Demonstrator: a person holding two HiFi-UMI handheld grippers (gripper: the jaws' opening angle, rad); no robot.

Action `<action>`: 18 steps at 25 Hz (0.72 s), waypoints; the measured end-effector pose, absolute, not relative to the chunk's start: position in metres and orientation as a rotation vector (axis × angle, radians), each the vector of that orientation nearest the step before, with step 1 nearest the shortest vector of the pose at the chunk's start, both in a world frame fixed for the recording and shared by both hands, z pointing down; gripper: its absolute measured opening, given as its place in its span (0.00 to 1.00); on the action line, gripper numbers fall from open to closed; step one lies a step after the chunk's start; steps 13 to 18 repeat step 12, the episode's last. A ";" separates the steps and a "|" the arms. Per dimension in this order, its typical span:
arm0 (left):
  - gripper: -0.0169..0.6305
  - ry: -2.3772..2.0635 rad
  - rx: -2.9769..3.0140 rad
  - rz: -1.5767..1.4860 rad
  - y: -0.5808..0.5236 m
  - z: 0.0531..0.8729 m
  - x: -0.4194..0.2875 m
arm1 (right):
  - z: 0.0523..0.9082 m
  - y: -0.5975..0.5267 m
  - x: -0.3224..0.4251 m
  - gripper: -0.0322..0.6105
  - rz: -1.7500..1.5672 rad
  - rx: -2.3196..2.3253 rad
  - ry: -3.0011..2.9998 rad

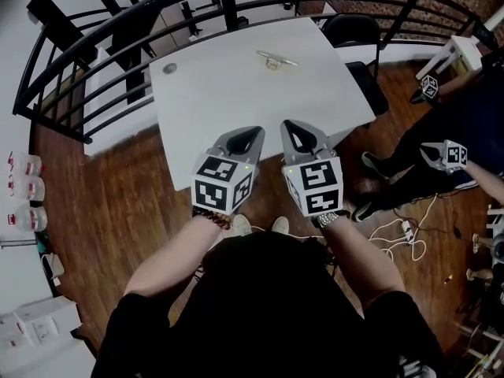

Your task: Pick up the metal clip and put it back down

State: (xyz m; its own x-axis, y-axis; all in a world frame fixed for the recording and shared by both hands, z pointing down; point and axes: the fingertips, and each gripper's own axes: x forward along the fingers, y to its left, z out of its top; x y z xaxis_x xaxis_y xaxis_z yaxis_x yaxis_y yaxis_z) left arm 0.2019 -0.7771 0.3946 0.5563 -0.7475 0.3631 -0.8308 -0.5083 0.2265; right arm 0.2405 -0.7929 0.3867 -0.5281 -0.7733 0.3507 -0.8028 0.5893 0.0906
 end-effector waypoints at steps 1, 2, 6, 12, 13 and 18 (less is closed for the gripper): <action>0.05 -1.293 2.421 0.307 -0.776 0.394 0.202 | 0.386 -0.792 0.241 0.04 0.118 1.274 -2.472; 0.05 -1.298 2.420 0.306 -0.776 0.393 0.203 | 0.386 -0.791 0.242 0.04 0.119 1.273 -2.476; 0.05 -1.315 2.417 0.306 -0.774 0.392 0.205 | 0.386 -0.788 0.246 0.04 0.127 1.269 -2.486; 0.05 -1.324 2.418 0.308 -0.775 0.393 0.212 | 0.388 -0.789 0.255 0.04 0.137 1.270 -2.489; 0.05 -1.324 2.418 0.308 -0.775 0.393 0.212 | 0.388 -0.789 0.255 0.04 0.137 1.270 -2.489; 0.05 -1.324 2.418 0.308 -0.775 0.393 0.212 | 0.388 -0.789 0.255 0.04 0.137 1.270 -2.489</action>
